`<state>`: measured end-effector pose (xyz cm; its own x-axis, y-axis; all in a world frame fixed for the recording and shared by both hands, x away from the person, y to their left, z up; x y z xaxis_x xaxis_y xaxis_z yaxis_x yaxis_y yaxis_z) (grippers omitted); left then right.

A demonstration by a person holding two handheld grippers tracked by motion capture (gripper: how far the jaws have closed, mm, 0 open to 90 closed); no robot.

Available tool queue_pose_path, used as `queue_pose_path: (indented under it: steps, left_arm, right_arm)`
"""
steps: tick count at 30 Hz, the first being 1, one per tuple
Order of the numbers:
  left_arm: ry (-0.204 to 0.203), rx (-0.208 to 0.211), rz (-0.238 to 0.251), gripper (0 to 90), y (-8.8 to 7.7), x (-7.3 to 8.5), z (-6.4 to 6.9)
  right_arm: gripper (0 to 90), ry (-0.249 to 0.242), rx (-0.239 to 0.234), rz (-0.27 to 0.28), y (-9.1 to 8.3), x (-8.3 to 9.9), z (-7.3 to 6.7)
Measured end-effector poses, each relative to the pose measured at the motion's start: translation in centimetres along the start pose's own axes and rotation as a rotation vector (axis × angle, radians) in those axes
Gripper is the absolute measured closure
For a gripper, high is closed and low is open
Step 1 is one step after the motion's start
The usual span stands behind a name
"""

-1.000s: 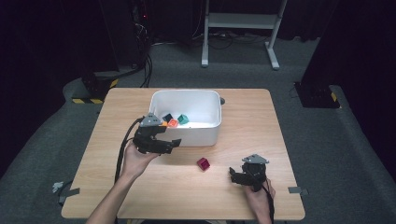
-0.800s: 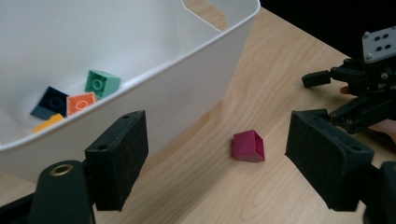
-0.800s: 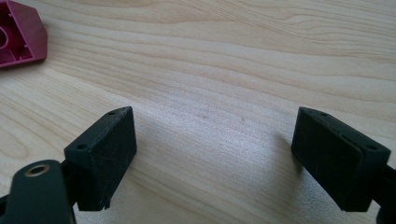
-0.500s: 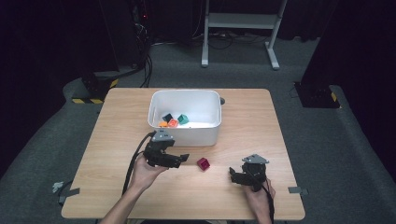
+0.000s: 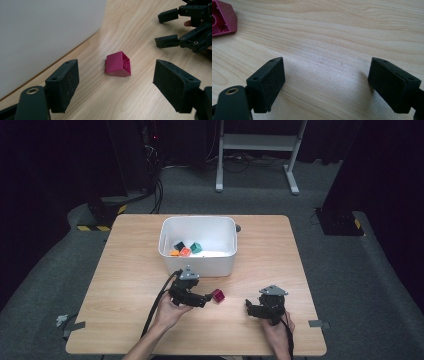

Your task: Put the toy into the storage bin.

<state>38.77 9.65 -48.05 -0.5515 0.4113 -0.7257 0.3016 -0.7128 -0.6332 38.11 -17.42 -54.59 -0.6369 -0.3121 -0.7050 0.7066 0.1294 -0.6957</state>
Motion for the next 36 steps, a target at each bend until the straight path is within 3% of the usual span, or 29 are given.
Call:
queue_pose_path:
  steps: [14, 21, 36]
  left_arm:
    - [-0.028, 0.016, -0.017, 27.4, 4.4, 0.4, -0.3]
    - [-0.047, 0.004, -0.017, 32.3, 5.6, 0.6, -0.7]
    - [-0.036, -0.026, -0.036, 38.3, 6.9, 1.1, -1.0]
  right_arm:
    - [13.7, 0.0, 0.0, 0.0, 0.0, 0.0, 0.0]
    - [13.7, 0.0, 0.0, 0.0, 0.0, 0.0, 0.0]
    - [13.7, 0.0, 0.0, 0.0, 0.0, 0.0, 0.0]
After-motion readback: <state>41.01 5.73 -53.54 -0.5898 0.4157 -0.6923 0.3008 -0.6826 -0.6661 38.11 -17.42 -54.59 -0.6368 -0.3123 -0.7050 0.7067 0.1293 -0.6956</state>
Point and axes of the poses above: each handheld gripper's, and its own axes: y roughly forward along the jaws, x roughly out of its underside, z roughly to its right, the point moved 3 cm from there along y, roughly forward along the jaws, and after that the axes turned 10 degrees about x, right-handed, at the moved point
